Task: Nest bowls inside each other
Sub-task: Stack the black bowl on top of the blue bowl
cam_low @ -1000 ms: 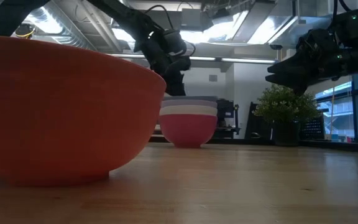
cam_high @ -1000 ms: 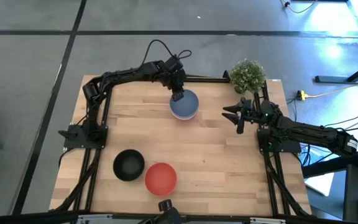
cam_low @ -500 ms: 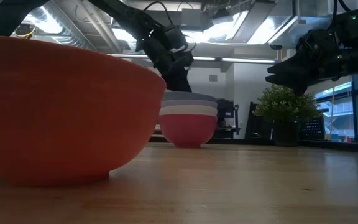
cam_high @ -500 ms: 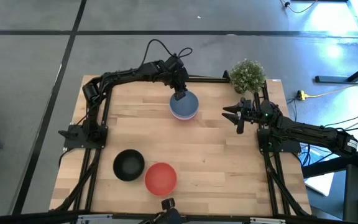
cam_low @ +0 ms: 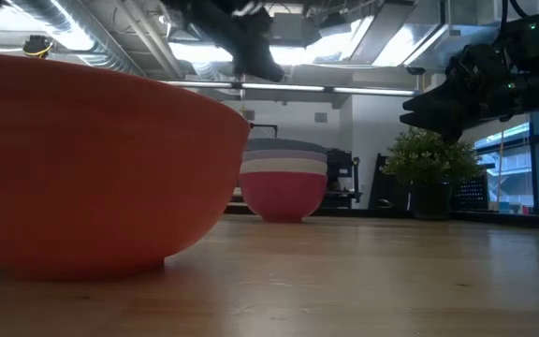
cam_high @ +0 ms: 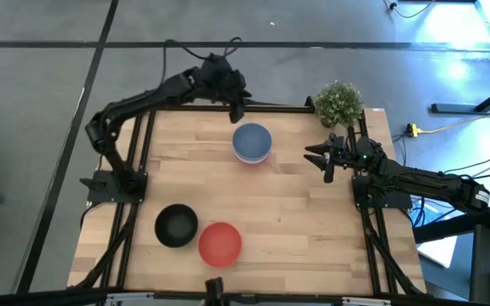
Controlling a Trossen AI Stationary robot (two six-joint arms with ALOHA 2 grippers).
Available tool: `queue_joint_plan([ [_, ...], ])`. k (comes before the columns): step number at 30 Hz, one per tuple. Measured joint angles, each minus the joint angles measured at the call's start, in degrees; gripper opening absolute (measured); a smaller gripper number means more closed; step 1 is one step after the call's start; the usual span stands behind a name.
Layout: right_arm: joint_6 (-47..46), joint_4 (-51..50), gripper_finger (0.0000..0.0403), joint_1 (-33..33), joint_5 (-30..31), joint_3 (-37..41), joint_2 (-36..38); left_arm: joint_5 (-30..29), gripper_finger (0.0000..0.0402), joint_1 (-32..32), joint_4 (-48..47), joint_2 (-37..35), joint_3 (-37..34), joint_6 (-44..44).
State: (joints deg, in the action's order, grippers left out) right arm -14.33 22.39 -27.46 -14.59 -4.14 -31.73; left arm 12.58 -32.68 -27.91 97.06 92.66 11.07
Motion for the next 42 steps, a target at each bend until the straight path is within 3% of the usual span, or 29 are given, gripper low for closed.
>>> queue_joint_plan([
  [12, -0.2, 0.1, 0.0169, 0.0, 0.0, 0.0, 0.0, -4.5, 0.0107, 1.2, -26.1, -9.2, 0.0, -4.7],
  [16, -0.4, 0.3, 0.0169, 0.0, 0.0, 0.0, 0.0, -4.5, 0.0105, 3.1, -27.7, -12.5, -4.1, -5.6],
  [26, -0.5, 0.5, 0.0169, 0.0, 0.0, 0.0, 0.0, -7.4, 0.0104, 8.6, -26.9, -27.4, -23.4, -12.3],
  [33, -3.3, 0.5, 0.0169, 0.0, 0.0, 0.0, 0.0, -6.5, 0.0103, 14.9, -28.0, -36.5, -31.0, -18.3],
  [42, -2.1, 0.5, 0.0169, 0.0, 4.5, 0.0, 0.0, -1.1, 0.0103, 25.5, -33.6, -39.1, -39.4, -20.6],
])
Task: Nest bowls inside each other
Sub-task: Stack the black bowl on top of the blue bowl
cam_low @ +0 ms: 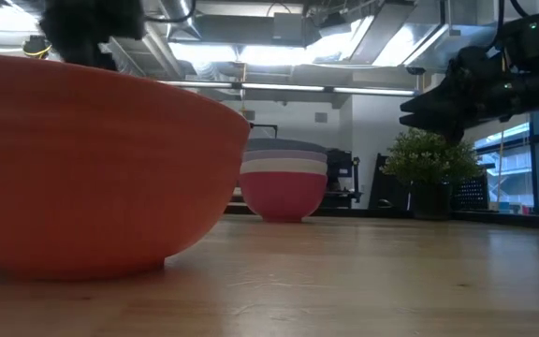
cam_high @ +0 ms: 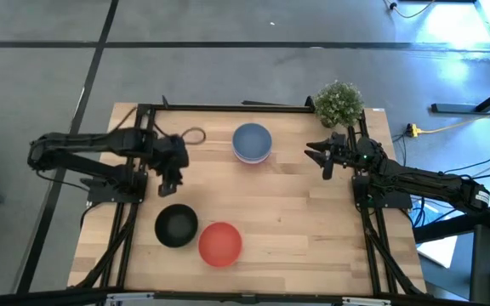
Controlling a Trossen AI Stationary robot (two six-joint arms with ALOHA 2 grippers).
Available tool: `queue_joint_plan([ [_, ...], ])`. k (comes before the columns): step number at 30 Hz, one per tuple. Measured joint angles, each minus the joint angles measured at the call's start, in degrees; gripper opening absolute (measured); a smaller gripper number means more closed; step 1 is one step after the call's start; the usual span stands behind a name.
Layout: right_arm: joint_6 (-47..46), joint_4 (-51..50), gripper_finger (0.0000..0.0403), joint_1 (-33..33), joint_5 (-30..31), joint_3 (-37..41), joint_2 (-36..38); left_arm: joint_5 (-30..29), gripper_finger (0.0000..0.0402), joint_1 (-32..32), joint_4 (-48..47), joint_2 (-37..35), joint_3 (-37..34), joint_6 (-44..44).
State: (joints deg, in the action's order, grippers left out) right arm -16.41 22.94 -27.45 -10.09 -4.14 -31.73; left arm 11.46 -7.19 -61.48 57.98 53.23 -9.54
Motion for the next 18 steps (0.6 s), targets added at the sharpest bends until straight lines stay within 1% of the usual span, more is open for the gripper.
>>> queue_joint_plan([
  [4, -2.3, 0.0, 0.0169, 0.0, 0.6, 0.0, 0.0, 0.2, 0.0103, 4.8, 0.0, 0.0, -4.1, -1.7],
  [7, -4.6, 0.0, 0.0169, 0.0, 0.5, 0.0, 0.0, 0.2, 0.0103, 8.6, 0.2, 0.0, -5.9, -2.4],
  [12, -7.1, 0.0, 0.0169, 0.0, 0.5, 0.0, 0.0, -1.2, 0.0103, 13.3, 0.5, 0.0, -6.1, -4.5],
  [18, -7.5, 0.0, 0.0169, 0.0, 0.5, 0.0, 0.0, -3.1, 0.0103, 15.9, 0.7, 0.2, -6.1, -9.6],
])
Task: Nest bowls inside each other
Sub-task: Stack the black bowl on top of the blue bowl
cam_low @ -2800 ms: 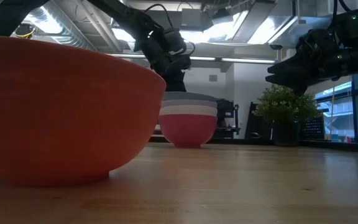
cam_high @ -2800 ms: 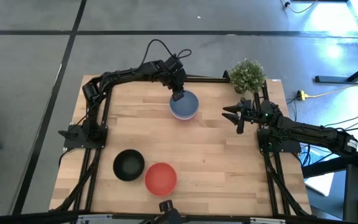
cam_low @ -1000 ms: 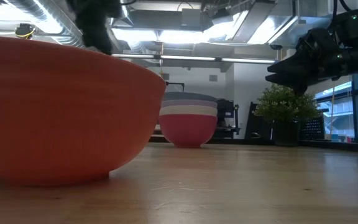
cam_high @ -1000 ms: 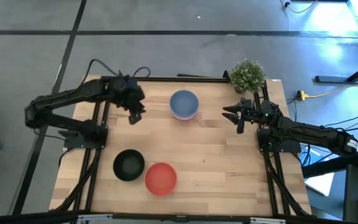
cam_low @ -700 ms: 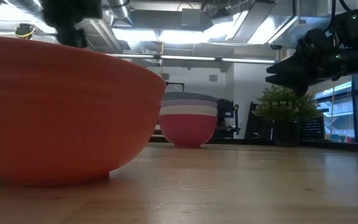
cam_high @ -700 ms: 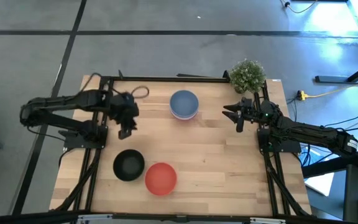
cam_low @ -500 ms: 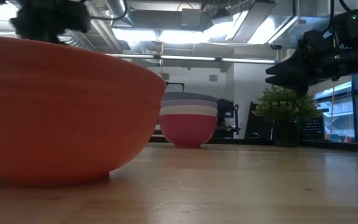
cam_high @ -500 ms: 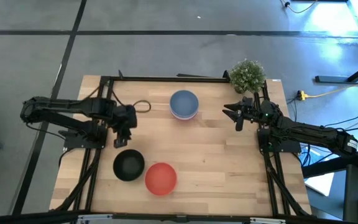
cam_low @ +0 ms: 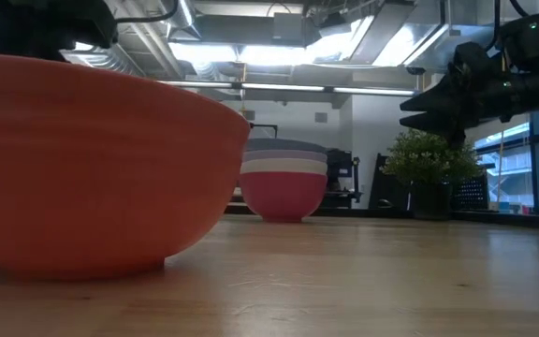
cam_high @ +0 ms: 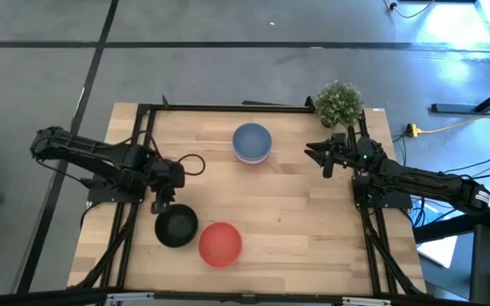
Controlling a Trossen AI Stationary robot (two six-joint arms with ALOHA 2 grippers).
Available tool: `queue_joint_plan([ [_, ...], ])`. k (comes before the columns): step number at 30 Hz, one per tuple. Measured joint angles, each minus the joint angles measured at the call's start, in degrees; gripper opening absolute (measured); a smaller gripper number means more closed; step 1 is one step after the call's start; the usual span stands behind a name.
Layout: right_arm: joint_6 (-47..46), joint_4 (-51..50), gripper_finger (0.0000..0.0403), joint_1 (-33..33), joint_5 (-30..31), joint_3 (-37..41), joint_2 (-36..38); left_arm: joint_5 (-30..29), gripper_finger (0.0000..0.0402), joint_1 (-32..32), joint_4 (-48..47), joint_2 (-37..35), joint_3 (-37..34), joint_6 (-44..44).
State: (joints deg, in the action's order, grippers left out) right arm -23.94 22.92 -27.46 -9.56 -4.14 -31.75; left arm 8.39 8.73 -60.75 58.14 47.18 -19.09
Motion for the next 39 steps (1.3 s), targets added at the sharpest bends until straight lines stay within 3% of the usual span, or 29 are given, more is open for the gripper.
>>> queue_joint_plan([
  [24, -0.3, 0.0, 0.0169, 0.0, -0.1, 0.0, 0.0, 1.4, 0.0103, 2.9, 9.6, 0.3, -6.1, -4.4],
  [39, -0.4, 0.2, 0.0169, 0.0, -0.1, 0.0, 0.0, 2.3, 0.0103, 3.3, 10.9, 6.0, -7.4, -3.0],
])
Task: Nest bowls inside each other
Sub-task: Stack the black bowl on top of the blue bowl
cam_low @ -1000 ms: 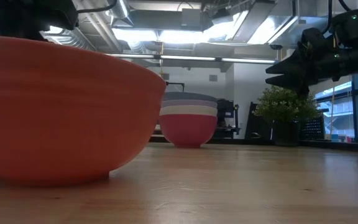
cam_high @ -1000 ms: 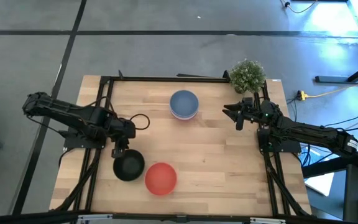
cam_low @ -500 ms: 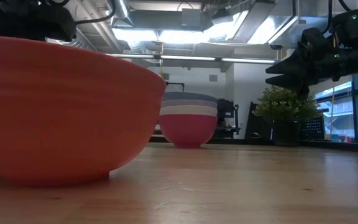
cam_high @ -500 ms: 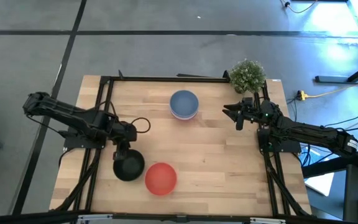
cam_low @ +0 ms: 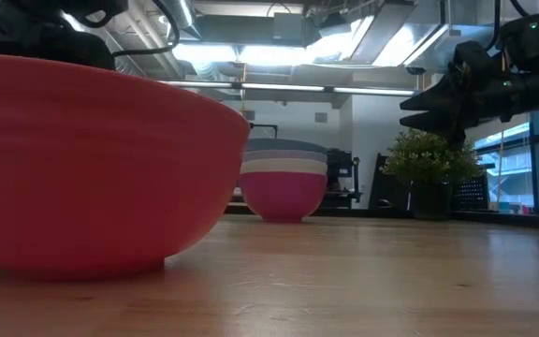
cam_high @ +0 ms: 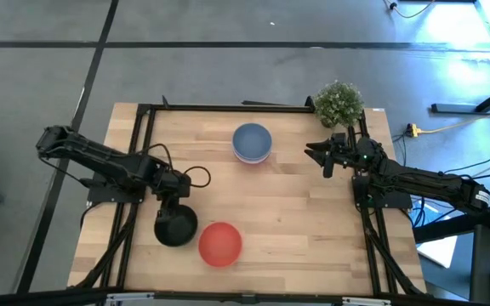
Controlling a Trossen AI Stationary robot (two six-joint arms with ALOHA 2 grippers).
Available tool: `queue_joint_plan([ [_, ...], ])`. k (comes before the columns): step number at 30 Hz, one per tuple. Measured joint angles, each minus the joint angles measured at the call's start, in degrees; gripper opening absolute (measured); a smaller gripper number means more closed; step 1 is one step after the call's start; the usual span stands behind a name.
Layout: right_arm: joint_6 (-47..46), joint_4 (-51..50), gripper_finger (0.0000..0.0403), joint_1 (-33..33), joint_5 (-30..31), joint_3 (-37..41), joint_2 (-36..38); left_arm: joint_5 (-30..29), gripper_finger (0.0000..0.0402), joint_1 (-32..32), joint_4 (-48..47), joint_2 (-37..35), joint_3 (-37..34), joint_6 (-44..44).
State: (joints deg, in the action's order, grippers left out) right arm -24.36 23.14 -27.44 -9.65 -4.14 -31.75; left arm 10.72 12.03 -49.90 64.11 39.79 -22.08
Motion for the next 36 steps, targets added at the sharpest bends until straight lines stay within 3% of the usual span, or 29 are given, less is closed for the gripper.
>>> queue_joint_plan([
  [5, -0.7, 0.0, 0.0169, 0.0, 0.0, 0.0, 0.0, 0.4, 0.0103, 0.0, 0.8, 1.6, 0.0, 0.1],
  [10, -0.7, -0.1, 0.0169, 0.0, 0.0, 0.0, 0.0, -2.9, 0.0105, 0.0, 1.2, 1.5, 0.0, 0.1],
  [16, -0.6, -0.1, 0.0169, 0.0, 0.0, 0.0, 0.0, 0.0, 0.01, 0.0, 1.3, 1.5, 0.1, 0.1],
  [20, -0.6, -0.2, 0.0169, 0.0, 0.0, 0.0, 0.0, -0.1, 0.008, 0.0, 1.3, 1.7, 0.1, 0.0],
  [26, -0.5, -0.2, 0.0169, 0.0, 0.0, 0.0, 0.0, -1.3, 0.0011, 0.0, 1.7, 1.9, -0.6, -0.2],
  [36, -0.5, -0.1, 0.0169, 0.0, 0.0, 0.0, 0.0, -2.0, 0.0004, 0.0, 1.7, 1.9, -1.9, -1.4],
])
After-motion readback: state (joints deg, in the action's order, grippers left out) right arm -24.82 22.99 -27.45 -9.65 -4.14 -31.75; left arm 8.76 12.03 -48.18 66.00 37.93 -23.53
